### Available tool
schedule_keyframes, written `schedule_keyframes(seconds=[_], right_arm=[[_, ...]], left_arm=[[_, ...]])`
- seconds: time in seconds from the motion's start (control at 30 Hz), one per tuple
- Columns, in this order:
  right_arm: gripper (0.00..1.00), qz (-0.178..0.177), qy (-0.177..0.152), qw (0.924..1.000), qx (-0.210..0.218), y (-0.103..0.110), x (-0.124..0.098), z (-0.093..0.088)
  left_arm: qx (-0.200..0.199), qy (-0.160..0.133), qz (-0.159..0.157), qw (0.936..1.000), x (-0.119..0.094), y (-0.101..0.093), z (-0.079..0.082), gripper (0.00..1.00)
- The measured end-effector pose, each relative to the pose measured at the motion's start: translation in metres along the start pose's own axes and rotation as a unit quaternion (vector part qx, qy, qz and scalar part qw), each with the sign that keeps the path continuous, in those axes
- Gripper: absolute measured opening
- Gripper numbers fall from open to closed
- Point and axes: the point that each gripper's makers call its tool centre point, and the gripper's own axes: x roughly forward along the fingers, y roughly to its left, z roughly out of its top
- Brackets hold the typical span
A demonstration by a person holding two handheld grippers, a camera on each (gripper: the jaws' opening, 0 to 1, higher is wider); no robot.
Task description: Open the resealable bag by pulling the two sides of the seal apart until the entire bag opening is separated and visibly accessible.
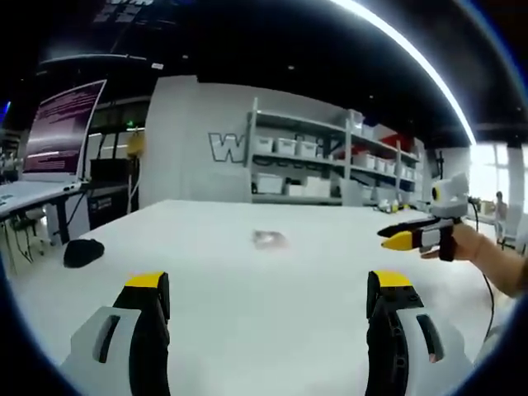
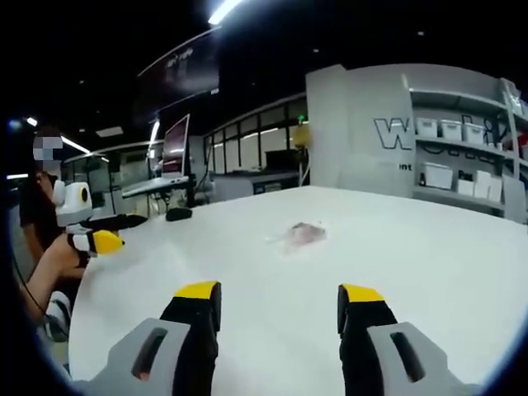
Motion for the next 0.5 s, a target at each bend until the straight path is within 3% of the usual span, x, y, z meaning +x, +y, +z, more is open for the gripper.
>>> schedule_keyframes(seconds=[0.5], right_arm=[[0.57, -0.009, 0.009, 0.9999, 0.005, -0.0015, 0.0101, -0.0047]], left_arm=[[0.007, 0.012, -0.005, 0.9999, 0.0085, 0.0044, -0.0073, 1.0]])
